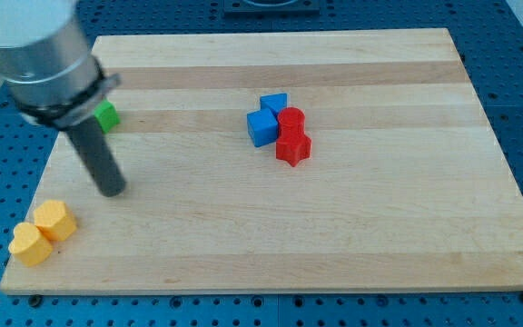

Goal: Slightly move the yellow heart towards the right

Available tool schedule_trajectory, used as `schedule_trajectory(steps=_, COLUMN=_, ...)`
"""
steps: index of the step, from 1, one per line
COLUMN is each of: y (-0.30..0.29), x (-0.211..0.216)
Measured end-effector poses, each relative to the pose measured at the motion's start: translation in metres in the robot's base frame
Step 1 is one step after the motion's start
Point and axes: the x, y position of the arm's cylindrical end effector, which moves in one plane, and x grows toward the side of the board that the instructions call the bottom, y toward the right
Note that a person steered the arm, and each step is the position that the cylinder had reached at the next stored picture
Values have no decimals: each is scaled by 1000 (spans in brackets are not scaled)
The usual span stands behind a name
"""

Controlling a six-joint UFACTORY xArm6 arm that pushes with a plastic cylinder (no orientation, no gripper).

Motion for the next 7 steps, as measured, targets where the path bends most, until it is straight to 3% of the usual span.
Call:
schedule_trajectory(steps=1, y=-64, x=-1)
schedule_trajectory(steps=4, y=-82, x=4)
schedule_trajectory(steps=6, y=-81, x=96)
schedule_trajectory(steps=7, y=-81, x=117)
